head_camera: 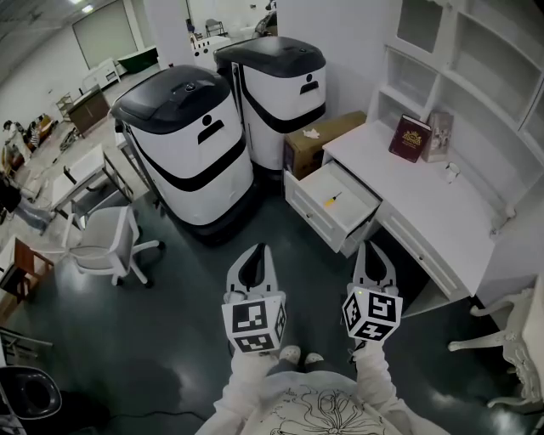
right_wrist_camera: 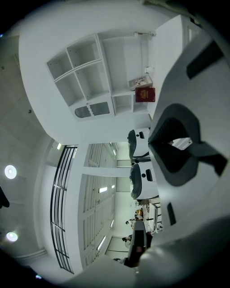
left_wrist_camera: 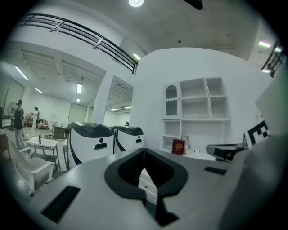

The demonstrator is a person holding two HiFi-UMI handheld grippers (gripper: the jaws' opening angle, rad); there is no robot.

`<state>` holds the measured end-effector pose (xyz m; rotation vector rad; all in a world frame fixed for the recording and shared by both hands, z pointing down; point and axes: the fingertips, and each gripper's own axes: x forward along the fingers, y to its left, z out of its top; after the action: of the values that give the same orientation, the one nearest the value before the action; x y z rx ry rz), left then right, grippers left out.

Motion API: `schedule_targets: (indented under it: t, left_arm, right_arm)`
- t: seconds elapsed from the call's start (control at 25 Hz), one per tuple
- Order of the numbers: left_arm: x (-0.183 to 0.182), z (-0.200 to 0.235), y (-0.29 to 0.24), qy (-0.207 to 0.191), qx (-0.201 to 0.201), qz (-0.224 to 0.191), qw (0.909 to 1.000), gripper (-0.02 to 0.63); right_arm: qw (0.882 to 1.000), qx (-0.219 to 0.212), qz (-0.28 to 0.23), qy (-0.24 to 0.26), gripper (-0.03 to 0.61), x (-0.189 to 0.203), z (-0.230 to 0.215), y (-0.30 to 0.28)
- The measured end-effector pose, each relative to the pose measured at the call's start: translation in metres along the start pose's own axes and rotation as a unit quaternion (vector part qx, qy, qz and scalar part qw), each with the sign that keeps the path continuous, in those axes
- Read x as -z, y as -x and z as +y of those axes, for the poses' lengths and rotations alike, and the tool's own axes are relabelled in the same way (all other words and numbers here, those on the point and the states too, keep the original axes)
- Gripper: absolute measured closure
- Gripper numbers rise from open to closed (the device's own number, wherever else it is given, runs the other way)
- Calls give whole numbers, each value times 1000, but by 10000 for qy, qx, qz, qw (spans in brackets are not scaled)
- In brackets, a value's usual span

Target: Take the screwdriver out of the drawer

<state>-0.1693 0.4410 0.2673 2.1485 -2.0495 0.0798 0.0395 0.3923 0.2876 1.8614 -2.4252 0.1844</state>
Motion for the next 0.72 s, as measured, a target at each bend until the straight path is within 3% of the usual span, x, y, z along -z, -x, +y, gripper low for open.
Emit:
schedule_targets:
  t: [0.72]
  left_arm:
    - [23, 23, -57, 40, 87, 315, 9995, 603]
  right_arm:
    - [9995, 106, 304, -79, 575, 28, 5, -55]
